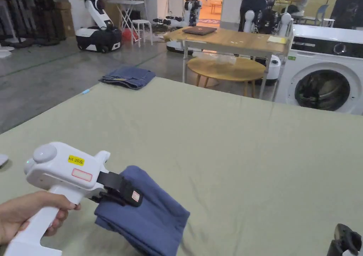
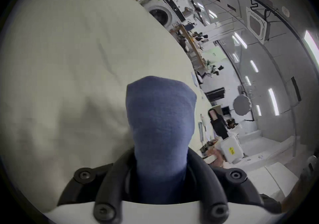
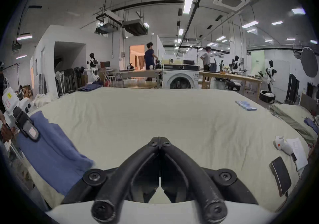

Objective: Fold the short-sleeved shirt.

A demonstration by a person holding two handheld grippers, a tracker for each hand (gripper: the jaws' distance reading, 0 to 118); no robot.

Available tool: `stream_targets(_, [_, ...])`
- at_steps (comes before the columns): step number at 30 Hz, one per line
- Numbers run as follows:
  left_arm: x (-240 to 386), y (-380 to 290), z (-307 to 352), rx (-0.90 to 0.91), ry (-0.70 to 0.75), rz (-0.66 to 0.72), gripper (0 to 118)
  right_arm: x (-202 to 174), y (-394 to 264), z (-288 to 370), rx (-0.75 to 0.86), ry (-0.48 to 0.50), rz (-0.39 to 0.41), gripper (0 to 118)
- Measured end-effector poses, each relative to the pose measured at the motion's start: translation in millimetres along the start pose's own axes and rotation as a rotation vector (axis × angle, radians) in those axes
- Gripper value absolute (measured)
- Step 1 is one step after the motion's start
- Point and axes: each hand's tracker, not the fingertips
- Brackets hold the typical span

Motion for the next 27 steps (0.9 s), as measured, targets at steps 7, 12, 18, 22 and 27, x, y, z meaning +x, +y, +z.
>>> stream_targets(7, [-57, 29, 109, 0.055, 0.255, 0.104, 14, -2, -5, -3, -0.037, -0.014, 0.012, 0])
stream_targets(12, [-86, 37, 128, 0.061, 0.354, 0.151, 14, -3, -11, -6, -0.067, -0.027, 0.012, 0])
stream_targets(18, [-110, 38, 100, -0.013, 0.572, 0.125, 14, -5, -12, -9, -0.086, -0.029, 0.022, 0])
stream_targets(22, [-124, 38, 85, -0.036, 0.62, 0.148, 14, -5, -9, -8, -0.083, -0.03, 0.026, 0])
stream_targets(27, [-99, 28, 99, -0.016, 0.599, 0.16, 14, -3, -5, -5, -0.075, -0.032, 0.033, 0])
